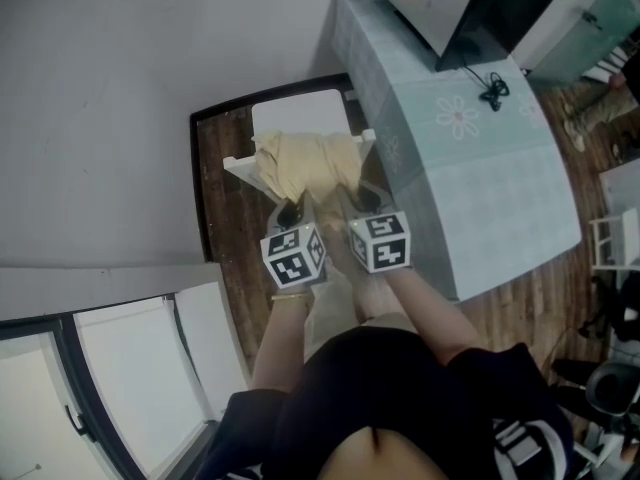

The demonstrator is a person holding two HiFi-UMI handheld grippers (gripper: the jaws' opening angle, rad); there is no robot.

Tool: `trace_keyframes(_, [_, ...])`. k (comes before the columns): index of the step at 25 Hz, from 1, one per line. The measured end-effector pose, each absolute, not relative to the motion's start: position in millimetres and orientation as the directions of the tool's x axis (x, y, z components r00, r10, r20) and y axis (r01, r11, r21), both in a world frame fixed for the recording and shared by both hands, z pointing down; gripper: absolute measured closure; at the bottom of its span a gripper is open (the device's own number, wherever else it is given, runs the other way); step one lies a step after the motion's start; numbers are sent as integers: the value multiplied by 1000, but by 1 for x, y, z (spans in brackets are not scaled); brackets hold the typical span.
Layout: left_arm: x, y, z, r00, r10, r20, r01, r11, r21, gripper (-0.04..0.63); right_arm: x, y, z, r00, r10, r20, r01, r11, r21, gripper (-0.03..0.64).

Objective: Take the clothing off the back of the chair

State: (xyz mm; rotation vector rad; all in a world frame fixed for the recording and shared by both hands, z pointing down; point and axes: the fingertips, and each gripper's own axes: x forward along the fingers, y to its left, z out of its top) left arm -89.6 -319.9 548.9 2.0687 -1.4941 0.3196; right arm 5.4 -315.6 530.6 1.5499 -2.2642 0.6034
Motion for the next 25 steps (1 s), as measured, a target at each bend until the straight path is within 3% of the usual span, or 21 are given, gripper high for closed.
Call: trace_keyframes(25, [-56,-216,518,310,-846,434,-941,-207,268,532,40,-216,504,-407,-816,411,-913,379,-151,534])
